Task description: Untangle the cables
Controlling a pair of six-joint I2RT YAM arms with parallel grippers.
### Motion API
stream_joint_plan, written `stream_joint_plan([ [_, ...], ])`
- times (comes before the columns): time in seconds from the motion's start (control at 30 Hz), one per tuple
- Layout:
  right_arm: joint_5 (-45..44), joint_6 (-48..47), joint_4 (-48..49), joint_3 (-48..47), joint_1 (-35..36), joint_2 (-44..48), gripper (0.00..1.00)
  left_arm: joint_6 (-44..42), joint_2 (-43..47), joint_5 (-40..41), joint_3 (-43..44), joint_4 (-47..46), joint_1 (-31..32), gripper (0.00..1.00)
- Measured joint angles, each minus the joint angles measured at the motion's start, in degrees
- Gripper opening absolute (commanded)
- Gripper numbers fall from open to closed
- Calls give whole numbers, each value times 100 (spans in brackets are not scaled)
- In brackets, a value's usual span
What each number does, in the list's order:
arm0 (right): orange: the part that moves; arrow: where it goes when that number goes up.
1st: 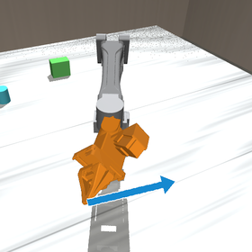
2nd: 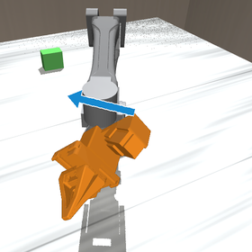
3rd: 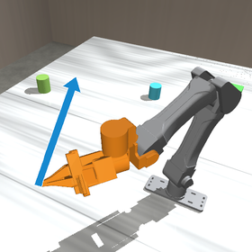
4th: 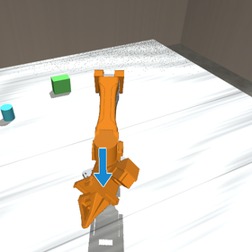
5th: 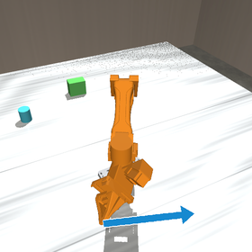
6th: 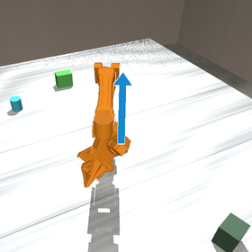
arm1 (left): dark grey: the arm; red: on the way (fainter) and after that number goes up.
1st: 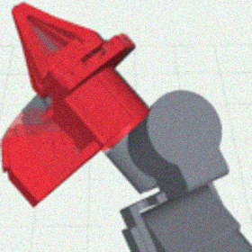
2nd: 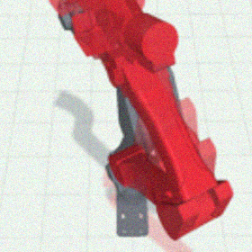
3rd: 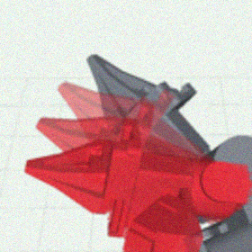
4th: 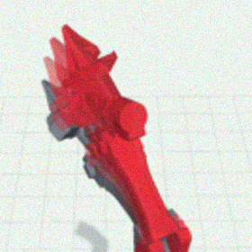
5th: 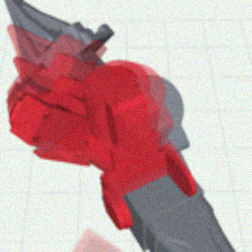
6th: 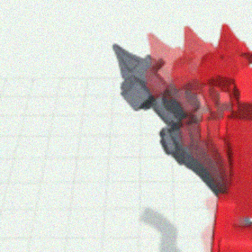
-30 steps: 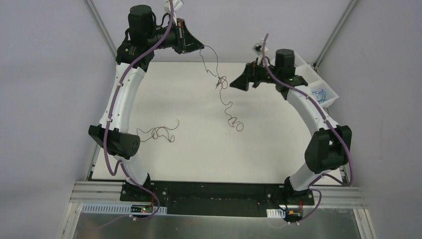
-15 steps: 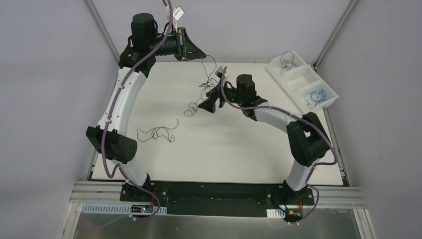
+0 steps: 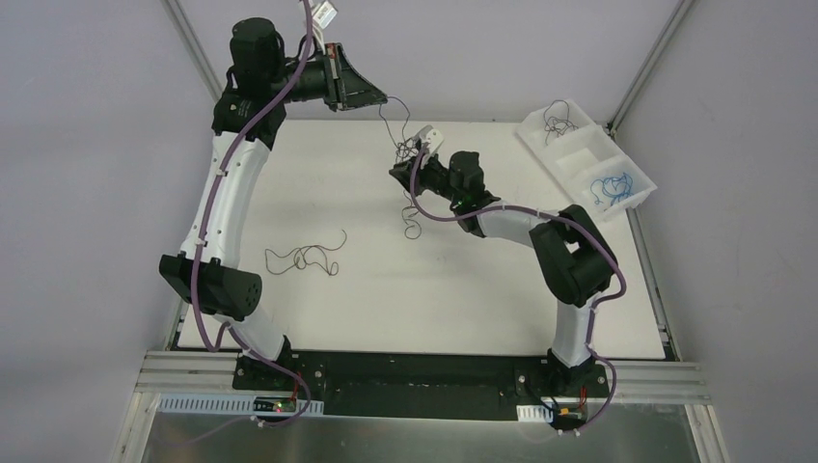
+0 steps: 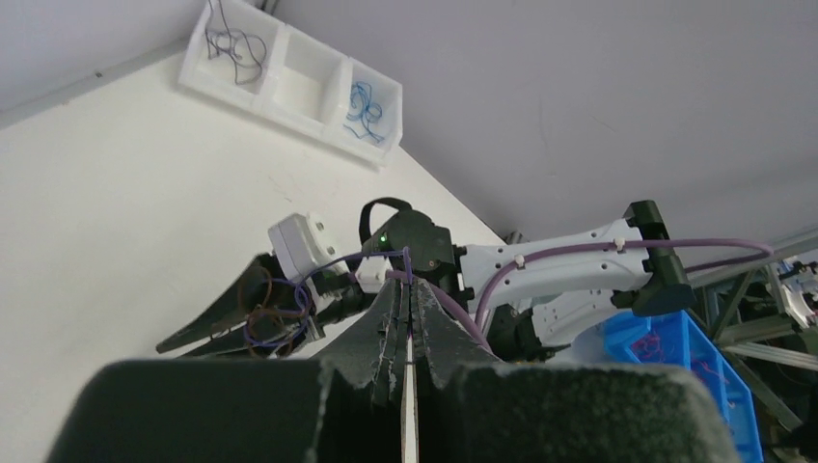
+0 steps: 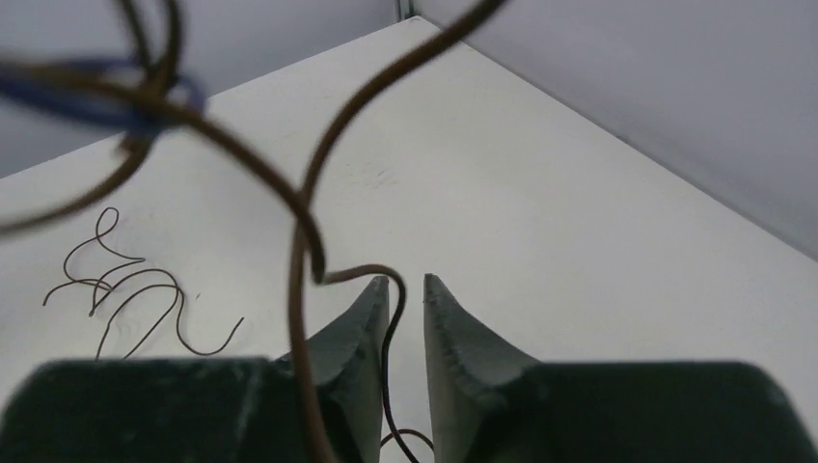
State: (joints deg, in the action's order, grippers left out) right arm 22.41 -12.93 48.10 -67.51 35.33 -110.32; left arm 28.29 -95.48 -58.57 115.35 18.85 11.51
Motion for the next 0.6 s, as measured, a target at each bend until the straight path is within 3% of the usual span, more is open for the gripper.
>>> stream_joint_plan([
  [0.03, -24, -66, -4, 0, -15, -7, 0, 24, -13, -9, 76, 9, -37, 0],
  [0.2, 17, -422, -42, 238, -101, 37, 0, 87, -304, -52, 1084, 22, -367, 0],
  [0.3, 225, -728, -437, 654, -140, 203, 0, 59, -739, 153, 2229, 4, -726, 0],
  [0.4, 667, -1300, -1604, 977, -127, 540, 0, -63, -1110, 656, 3088, -114, -1047, 0],
  [0.6, 1080, -2188, -3635, 811, 254, 802, 1, -450, -1165, 1484, 3187, -535, -1268, 0],
])
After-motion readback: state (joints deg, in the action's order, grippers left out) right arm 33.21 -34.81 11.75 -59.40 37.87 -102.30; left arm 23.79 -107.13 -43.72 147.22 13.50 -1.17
